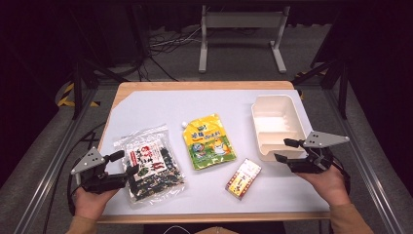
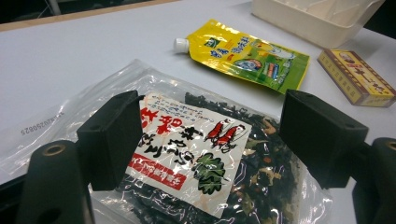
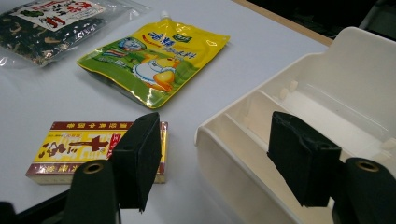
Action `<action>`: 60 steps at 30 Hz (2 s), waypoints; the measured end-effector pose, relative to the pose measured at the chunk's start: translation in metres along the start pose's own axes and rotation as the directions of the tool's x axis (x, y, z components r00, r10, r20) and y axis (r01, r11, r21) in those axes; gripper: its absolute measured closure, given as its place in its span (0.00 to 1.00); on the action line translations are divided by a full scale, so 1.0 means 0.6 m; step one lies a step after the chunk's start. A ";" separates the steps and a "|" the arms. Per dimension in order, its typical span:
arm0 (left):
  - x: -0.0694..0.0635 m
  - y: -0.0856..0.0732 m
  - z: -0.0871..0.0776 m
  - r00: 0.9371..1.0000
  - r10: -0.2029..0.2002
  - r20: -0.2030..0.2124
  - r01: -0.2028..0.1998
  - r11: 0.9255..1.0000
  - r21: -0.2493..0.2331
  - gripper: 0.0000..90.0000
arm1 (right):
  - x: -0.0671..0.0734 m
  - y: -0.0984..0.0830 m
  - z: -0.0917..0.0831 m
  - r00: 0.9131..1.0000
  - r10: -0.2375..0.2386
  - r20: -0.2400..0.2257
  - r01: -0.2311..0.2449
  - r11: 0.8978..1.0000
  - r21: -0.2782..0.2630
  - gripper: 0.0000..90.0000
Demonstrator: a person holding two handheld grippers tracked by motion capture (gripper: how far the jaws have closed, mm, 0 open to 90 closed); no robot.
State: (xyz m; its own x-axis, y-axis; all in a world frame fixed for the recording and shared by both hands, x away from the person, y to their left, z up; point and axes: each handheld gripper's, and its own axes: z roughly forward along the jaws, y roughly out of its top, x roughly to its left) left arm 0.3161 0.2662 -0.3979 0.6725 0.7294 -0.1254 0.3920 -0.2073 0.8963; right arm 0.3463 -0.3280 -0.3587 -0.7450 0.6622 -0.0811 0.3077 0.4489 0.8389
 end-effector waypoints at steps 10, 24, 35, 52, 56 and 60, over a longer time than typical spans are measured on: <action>0.015 0.020 -0.011 0.995 -0.084 -0.056 0.085 0.996 0.003 0.22 | 0.001 0.002 -0.003 1.000 0.000 0.005 0.000 1.000 0.002 0.38; 0.060 0.057 0.013 0.978 -0.204 -0.053 0.206 0.978 0.035 0.18 | 0.004 0.005 0.010 1.000 -0.014 -0.003 0.014 1.000 0.017 0.37; 0.096 0.056 0.046 0.965 -0.237 -0.115 0.246 0.966 0.076 0.18 | 0.014 0.012 0.011 1.000 -0.014 -0.027 0.014 1.000 0.002 0.36; 0.147 0.021 0.084 0.912 -0.296 -0.284 0.349 0.924 0.158 0.12 | 0.028 0.011 0.028 0.998 -0.043 -0.050 0.044 0.999 0.022 0.35; 0.152 0.013 0.090 0.895 -0.309 -0.323 0.381 0.905 0.191 0.14 | 0.030 0.010 0.031 0.997 -0.048 -0.052 0.049 0.998 0.031 0.35; 0.156 0.006 0.097 0.884 -0.327 -0.334 0.410 0.886 0.218 0.15 | 0.031 0.009 0.034 0.997 -0.051 -0.057 0.053 0.998 0.037 0.34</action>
State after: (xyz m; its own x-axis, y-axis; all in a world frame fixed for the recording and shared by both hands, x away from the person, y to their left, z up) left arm 0.4168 0.2958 -0.4310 0.2564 0.9305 -0.2614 0.7598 -0.0269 0.6496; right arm 0.3462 -0.3009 -0.3664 -0.7922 0.6032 -0.0930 0.2892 0.5052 0.8131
